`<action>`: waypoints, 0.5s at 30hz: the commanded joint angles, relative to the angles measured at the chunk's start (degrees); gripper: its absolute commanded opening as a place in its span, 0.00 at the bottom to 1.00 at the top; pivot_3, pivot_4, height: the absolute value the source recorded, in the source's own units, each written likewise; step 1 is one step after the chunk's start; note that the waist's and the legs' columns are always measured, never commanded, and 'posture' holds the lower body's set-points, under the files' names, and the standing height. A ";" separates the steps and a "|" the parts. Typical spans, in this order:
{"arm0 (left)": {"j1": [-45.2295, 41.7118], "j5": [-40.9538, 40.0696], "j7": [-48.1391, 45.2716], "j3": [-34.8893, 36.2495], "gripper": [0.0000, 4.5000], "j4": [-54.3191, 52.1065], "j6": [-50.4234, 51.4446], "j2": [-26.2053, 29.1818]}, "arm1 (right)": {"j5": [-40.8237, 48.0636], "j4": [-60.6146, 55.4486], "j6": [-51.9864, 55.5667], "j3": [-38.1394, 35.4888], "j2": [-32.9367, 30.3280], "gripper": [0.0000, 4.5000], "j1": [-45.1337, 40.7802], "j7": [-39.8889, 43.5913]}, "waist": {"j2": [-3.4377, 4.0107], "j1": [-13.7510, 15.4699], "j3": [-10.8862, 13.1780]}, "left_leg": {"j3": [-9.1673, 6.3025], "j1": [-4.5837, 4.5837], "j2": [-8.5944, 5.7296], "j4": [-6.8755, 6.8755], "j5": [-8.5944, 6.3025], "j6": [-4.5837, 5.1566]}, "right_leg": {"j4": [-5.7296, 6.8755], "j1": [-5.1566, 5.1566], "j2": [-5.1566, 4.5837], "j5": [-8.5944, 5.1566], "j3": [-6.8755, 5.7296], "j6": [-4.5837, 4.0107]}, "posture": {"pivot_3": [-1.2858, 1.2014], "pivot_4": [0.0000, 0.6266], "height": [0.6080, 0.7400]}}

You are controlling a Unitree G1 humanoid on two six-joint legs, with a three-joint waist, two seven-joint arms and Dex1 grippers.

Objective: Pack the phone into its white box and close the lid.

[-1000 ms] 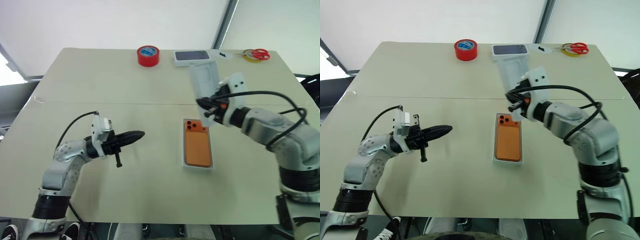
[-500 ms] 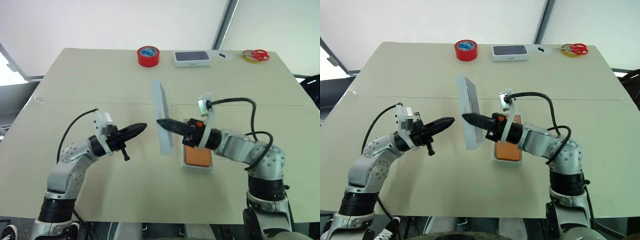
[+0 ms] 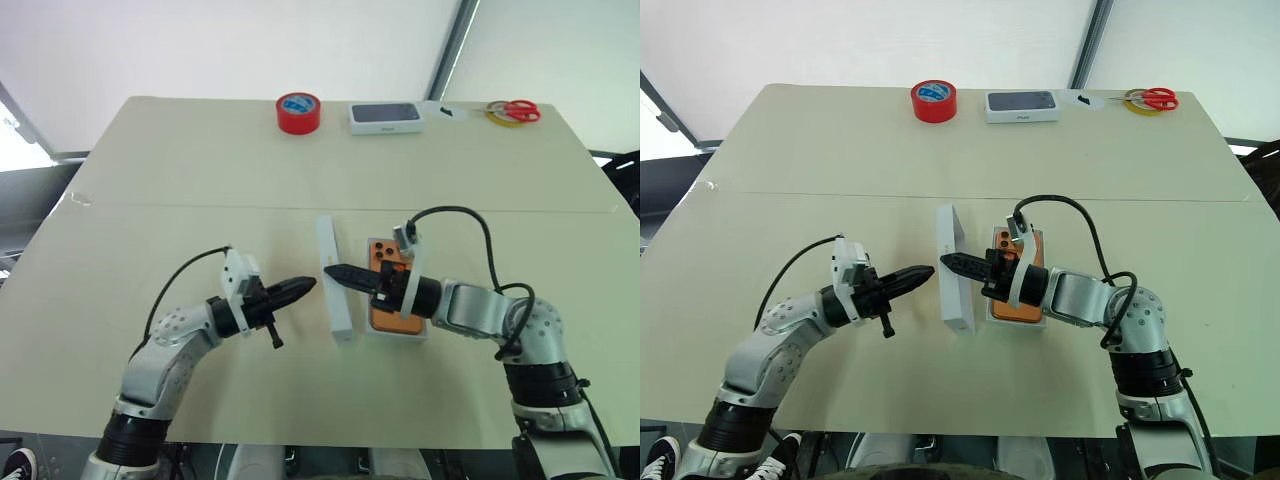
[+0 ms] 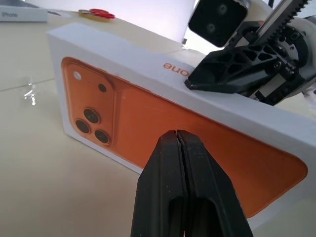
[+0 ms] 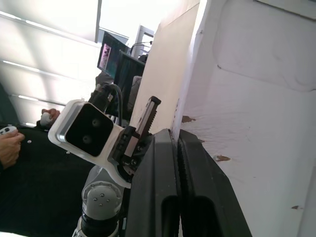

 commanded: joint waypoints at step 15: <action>-12.02 7.26 -2.56 -9.27 0.00 16.40 -7.16 -14.47 | -38.34 -1.81 -13.45 -9.63 -25.58 0.65 6.70 33.63 | -0.02 0.82 -0.01 | 0.02 -0.11 0.01 0.57 -0.25 0.45 | 0.03 0.13 0.02 0.04 0.01 0.09 | 0.52 0.24 0.92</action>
